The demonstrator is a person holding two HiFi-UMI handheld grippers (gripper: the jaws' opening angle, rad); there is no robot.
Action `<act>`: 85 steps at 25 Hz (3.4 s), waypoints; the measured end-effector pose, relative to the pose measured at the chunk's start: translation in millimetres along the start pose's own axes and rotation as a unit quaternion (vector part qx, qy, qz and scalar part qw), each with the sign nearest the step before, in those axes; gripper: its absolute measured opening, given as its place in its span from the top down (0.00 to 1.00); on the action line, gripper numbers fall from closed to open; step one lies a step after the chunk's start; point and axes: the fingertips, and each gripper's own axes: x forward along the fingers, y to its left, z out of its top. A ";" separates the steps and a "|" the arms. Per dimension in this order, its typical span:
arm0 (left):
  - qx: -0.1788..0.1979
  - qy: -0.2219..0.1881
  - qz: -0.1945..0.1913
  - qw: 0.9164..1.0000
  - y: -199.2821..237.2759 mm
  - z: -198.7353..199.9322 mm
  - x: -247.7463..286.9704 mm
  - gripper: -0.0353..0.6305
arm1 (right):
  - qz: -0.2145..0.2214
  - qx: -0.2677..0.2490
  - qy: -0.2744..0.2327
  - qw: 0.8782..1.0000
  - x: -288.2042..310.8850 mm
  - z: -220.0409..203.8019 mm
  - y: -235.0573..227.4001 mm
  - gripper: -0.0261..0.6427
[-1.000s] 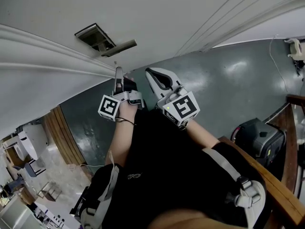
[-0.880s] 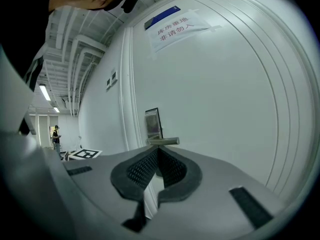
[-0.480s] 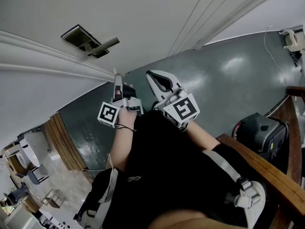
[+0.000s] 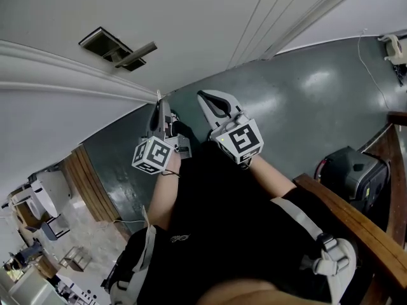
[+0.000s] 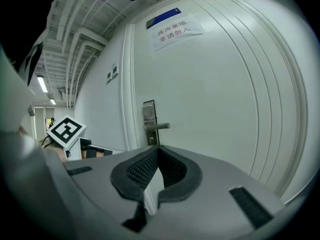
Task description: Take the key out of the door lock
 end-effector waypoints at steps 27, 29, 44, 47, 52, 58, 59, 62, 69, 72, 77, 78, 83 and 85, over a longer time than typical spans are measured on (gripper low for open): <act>0.285 -0.031 -0.034 0.957 -82.6 88.2 -17.3 0.89 | -0.005 -0.080 -0.055 0.995 23.8 80.1 8.3 0.95; 0.296 -0.036 -0.035 0.954 -88.8 98.0 -16.2 0.89 | -0.003 -0.086 -0.065 0.994 26.4 91.3 9.1 0.95; 0.331 -0.054 -0.043 0.941 -102.3 130.2 -15.4 0.89 | -0.019 -0.103 -0.099 0.990 35.8 124.3 11.2 0.95; 0.331 -0.055 -0.043 0.941 -103.4 130.4 -15.7 0.89 | -0.017 -0.102 -0.097 0.990 36.4 124.8 12.5 0.95; 0.328 -0.054 -0.040 0.942 -100.6 128.3 -14.8 0.89 | -0.012 -0.102 -0.094 0.990 38.8 120.9 13.1 0.95; 0.319 -0.055 -0.050 0.945 -102.1 121.8 -12.2 0.89 | -0.016 -0.104 -0.095 0.990 34.2 121.9 11.0 0.95; 0.318 -0.053 -0.050 0.945 -102.0 120.5 -11.5 0.89 | -0.016 -0.105 -0.094 0.990 34.2 121.0 10.7 0.95; 0.322 -0.047 -0.051 0.944 -103.5 118.9 -10.7 0.89 | -0.016 -0.104 -0.090 0.990 34.4 118.2 10.4 0.95; 0.322 -0.039 -0.052 0.945 -103.5 112.0 -11.5 0.89 | -0.020 -0.099 -0.084 0.991 29.5 111.4 9.6 0.95; 0.323 -0.038 -0.052 0.944 -104.1 109.7 -12.7 0.89 | -0.019 -0.100 -0.082 0.991 28.2 108.9 9.5 0.95; 0.322 -0.039 -0.052 0.944 -106.0 109.1 -14.7 0.89 | -0.003 -0.115 -0.082 0.990 23.8 111.2 17.2 0.95; 0.322 -0.039 -0.052 0.945 -105.5 109.1 -14.8 0.89 | -0.003 -0.115 -0.082 0.990 23.8 111.0 17.8 0.95; 0.320 -0.043 -0.056 0.945 -103.9 108.1 -16.5 0.89 | 0.000 -0.107 -0.079 0.991 24.5 107.7 19.1 0.95; 0.319 -0.044 -0.056 0.945 -103.4 107.7 -16.9 0.89 | 0.002 -0.102 -0.076 0.992 24.0 105.6 19.2 0.95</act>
